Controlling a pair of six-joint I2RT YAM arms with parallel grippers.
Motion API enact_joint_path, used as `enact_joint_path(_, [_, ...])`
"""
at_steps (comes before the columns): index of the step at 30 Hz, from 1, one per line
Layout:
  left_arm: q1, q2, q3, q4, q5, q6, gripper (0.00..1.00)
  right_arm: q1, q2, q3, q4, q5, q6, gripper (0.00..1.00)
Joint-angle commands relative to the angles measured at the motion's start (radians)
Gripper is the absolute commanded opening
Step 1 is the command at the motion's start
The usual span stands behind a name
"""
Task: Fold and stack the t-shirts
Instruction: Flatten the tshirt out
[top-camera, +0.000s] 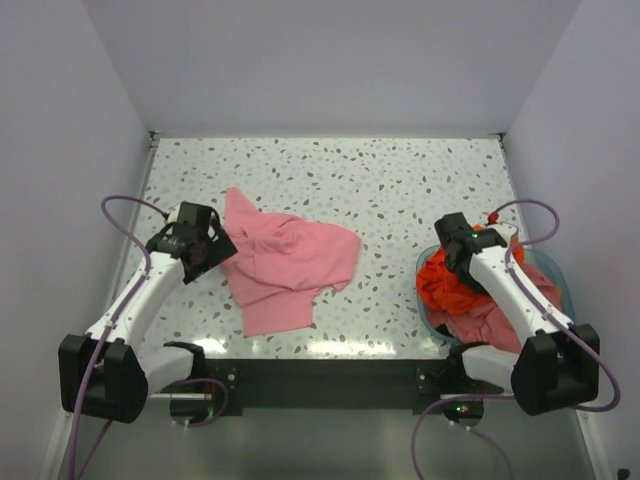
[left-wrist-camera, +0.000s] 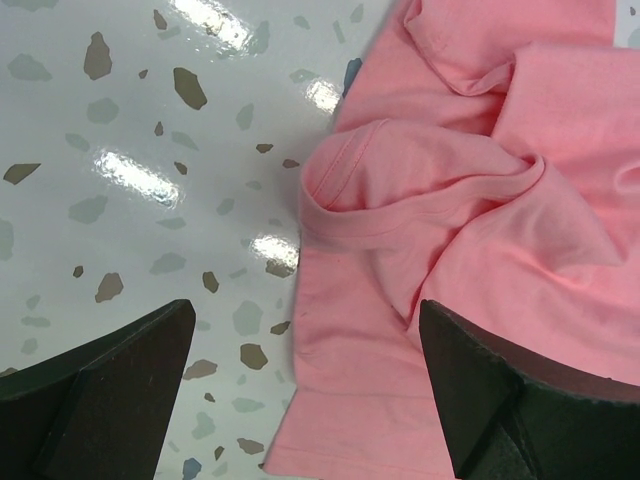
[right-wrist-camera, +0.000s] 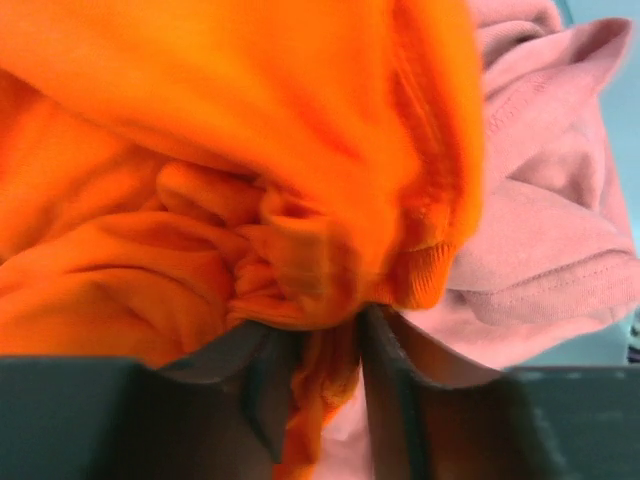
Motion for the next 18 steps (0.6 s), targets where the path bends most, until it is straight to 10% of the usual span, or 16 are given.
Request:
enact_joint_path(1, [0.001,-0.020,0.041,0.007,0.022,0.018,1.00,-0.006,-0.088,0.120,-0.086,-0.116,0.050,0.42])
enact_joint_path(11, [0.000,-0.086,0.014,-0.091,0.030,-0.011,1.00,-0.004,-0.227,0.462,-0.184,-0.120,-0.143,0.99])
enact_joint_path(18, [0.001,-0.181,-0.071,-0.114,0.044,-0.037,1.00,0.043,-0.253,0.468,0.030,-0.508,-0.372,0.99])
